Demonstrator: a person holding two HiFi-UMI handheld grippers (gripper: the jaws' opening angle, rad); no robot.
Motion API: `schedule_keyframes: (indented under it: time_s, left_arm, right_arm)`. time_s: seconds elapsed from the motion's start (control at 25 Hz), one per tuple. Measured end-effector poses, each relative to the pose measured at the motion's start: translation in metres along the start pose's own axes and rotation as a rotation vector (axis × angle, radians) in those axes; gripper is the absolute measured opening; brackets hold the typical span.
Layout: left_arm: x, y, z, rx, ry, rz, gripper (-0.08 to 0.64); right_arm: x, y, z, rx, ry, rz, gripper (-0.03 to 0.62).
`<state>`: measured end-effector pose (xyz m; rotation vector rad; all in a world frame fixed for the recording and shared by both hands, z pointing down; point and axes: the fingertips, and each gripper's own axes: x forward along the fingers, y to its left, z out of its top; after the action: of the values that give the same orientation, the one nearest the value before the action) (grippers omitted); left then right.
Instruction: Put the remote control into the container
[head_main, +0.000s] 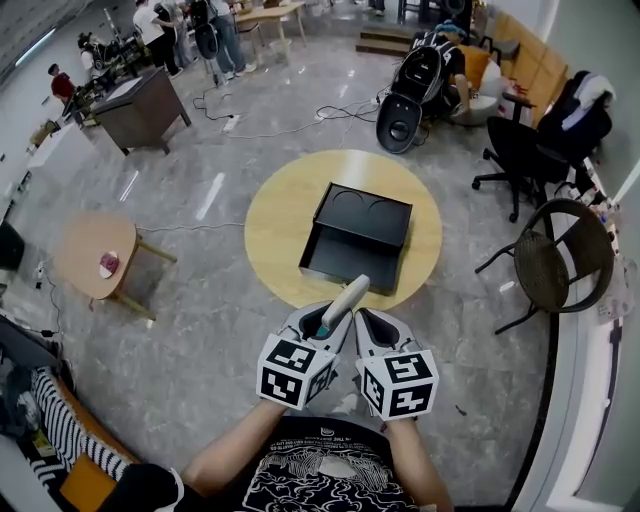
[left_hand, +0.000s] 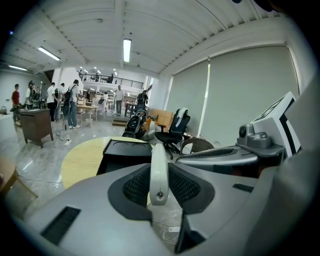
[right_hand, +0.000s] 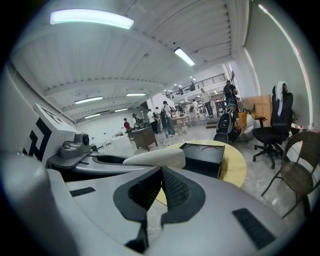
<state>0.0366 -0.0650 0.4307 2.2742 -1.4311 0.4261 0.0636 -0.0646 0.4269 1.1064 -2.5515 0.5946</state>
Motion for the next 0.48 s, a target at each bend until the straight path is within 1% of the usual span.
schedule_keyframes:
  time_s: [0.28, 0.48]
  left_arm:
    - [0.005, -0.003, 0.003, 0.001, 0.001, 0.016, 0.107]
    - [0.014, -0.006, 0.005, 0.005, 0.007, 0.003, 0.107]
  right_arm:
    - [-0.003, -0.007, 0.001, -0.006, -0.002, 0.007, 0.023]
    - [-0.004, -0.016, 0.001, -0.001, 0.000, -0.005, 0.023]
